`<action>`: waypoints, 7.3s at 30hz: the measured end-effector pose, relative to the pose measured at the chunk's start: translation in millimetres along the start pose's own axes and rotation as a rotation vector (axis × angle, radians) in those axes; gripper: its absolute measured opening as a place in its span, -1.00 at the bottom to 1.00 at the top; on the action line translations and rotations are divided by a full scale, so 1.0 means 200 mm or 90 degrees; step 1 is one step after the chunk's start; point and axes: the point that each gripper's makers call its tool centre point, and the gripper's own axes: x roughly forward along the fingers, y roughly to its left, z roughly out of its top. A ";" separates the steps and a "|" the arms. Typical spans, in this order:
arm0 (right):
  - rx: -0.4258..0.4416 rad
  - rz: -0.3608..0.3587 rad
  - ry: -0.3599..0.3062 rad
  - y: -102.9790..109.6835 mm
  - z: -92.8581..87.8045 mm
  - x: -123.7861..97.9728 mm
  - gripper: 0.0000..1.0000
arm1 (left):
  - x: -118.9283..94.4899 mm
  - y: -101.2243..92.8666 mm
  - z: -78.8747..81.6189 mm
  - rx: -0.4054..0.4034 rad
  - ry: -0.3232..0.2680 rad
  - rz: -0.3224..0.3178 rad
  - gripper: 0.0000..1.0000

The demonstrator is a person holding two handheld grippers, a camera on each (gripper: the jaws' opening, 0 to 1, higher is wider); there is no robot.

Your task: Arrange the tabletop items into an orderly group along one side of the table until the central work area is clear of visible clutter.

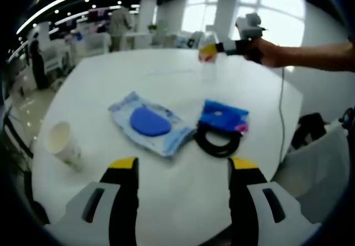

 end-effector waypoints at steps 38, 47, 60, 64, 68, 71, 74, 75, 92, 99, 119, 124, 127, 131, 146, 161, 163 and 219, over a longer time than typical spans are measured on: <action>-0.059 0.249 -0.001 1.16 0.22 0.89 -0.22 | -0.02 -0.01 0.02 -0.017 -0.009 -0.001 0.29; -0.062 0.264 0.022 1.28 0.13 1.01 -0.22 | -0.03 0.00 0.01 -0.025 -0.010 0.000 0.29; -0.052 0.263 0.025 1.37 0.07 1.12 -0.22 | -0.03 0.03 0.01 -0.028 -0.013 0.004 0.30; -0.061 0.265 0.022 1.39 0.05 1.15 -0.22 | -0.02 0.04 0.01 -0.029 -0.013 0.005 0.30; -0.067 0.266 0.017 1.40 0.07 1.15 -0.21 | -0.02 0.04 0.01 -0.026 -0.012 0.005 0.31; -0.067 0.266 0.014 1.40 0.05 1.13 -0.21 | -0.02 0.04 0.00 -0.024 -0.012 0.005 0.31; -0.107 0.276 0.021 1.41 0.03 1.10 -0.21 | -0.02 0.04 0.00 -0.022 -0.012 0.003 0.31; -0.113 0.276 0.023 1.40 0.02 1.10 -0.21 | -0.02 0.04 0.00 -0.020 -0.011 0.003 0.31; -0.123 0.276 0.038 1.43 0.00 1.05 -0.18 | -0.01 0.02 -0.01 -0.009 -0.007 0.001 0.31; -0.113 0.270 0.031 1.42 0.02 1.05 -0.03 | -0.01 0.00 0.00 -0.005 -0.007 -0.002 0.31; -0.124 0.198 0.032 1.00 0.11 0.61 0.42 | -0.04 -0.01 0.05 -0.009 -0.030 -0.007 0.31; -0.118 0.156 0.026 0.84 0.09 0.38 0.46 | -0.05 -0.01 0.06 -0.014 -0.040 -0.005 0.31; -0.111 0.132 0.024 0.73 0.06 0.28 0.48 | -0.05 -0.01 0.07 -0.014 -0.043 -0.007 0.31; -0.109 0.103 0.033 0.63 -0.01 0.12 0.50 | -0.05 -0.02 0.07 -0.014 -0.046 -0.011 0.32; -0.030 0.004 0.054 0.36 -0.31 -0.25 0.49 | -0.04 -0.04 0.08 0.011 -0.051 -0.019 0.30; 0.100 -0.092 0.085 0.30 -0.64 -0.40 0.43 | -0.05 0.00 0.12 -0.016 -0.070 -0.016 0.29; 0.104 -0.096 0.087 0.30 -0.66 -0.41 0.43 | -0.05 -0.01 0.12 -0.018 -0.071 -0.018 0.31; 0.303 -0.221 0.167 0.28 -1.06 -0.44 -0.62 | -0.03 -0.06 0.07 0.003 -0.032 -0.043 0.42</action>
